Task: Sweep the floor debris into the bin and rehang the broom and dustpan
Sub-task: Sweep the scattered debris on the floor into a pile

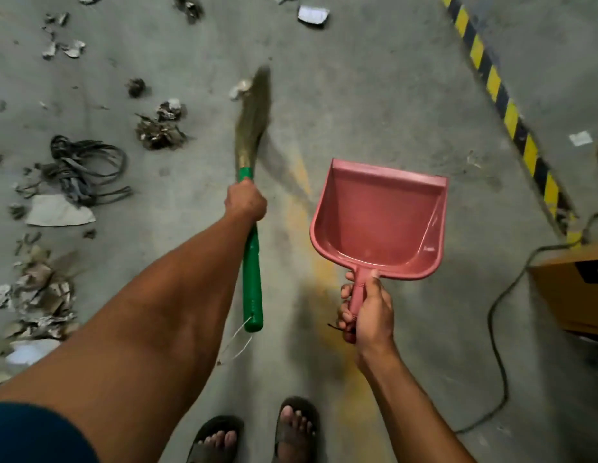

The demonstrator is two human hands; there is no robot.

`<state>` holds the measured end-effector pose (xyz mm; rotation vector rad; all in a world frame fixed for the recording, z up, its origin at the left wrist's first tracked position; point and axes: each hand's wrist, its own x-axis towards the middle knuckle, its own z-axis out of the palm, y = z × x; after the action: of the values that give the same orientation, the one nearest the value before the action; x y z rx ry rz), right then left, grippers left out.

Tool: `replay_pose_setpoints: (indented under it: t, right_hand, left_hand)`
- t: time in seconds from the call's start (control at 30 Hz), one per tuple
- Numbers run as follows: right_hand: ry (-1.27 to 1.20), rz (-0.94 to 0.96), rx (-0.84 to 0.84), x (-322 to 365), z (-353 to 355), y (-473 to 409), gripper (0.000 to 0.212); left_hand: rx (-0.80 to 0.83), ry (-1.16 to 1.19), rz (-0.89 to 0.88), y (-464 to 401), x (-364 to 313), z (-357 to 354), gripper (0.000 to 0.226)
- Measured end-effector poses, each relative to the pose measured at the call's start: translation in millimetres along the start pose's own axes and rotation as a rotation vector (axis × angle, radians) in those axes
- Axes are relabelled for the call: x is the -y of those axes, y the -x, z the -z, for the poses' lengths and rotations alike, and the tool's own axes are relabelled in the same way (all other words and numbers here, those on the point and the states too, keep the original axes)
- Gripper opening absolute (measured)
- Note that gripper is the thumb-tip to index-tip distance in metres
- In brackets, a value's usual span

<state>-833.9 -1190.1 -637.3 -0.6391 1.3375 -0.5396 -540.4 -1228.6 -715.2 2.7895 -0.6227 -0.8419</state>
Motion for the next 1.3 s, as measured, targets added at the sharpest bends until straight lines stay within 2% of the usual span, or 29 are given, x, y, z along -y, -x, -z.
replay_pose_setpoints:
  t: [0.2, 0.27, 0.4, 0.5, 0.63, 0.77, 0.9, 1.17, 1.3]
  right_hand:
    - [0.062, -0.013, 0.049, -15, -26, 20, 0.047]
    - [0.085, -0.024, 0.058, -22, -33, 28, 0.047]
    - [0.131, -0.042, 0.081, -40, -48, 47, 0.048]
    - [0.162, -0.05, 0.091, -52, -61, 64, 0.048]
    - [0.18, -0.043, 0.105, -63, -74, 85, 0.048]
    - [0.218, -0.037, 0.115, -74, -79, 102, 0.049]
    - [0.226, -0.037, 0.128, -90, -82, 113, 0.049]
    - [0.28, -0.051, 0.189, -124, -98, 144, 0.046]
    - [0.321, -0.064, 0.211, -144, -116, 162, 0.046]
  left_hand:
    - [-0.104, 0.173, 0.36, 14, 111, 36, 0.041]
    - [-0.145, 0.235, 0.429, 31, 137, 41, 0.041]
    - [-0.253, 0.303, 0.325, 77, 166, 30, 0.056]
    - [-0.26, 0.361, 0.216, 113, 169, 13, 0.059]
    - [-0.196, 0.37, 0.047, 150, 161, -10, 0.061]
    - [-0.056, 0.251, -0.058, 159, 161, -25, 0.062]
    - [0.033, 0.157, -0.036, 150, 191, -25, 0.06]
    - [-0.106, 0.226, 0.289, 148, 322, 27, 0.056]
    - [-0.178, 0.3, 0.209, 182, 382, 42, 0.057]
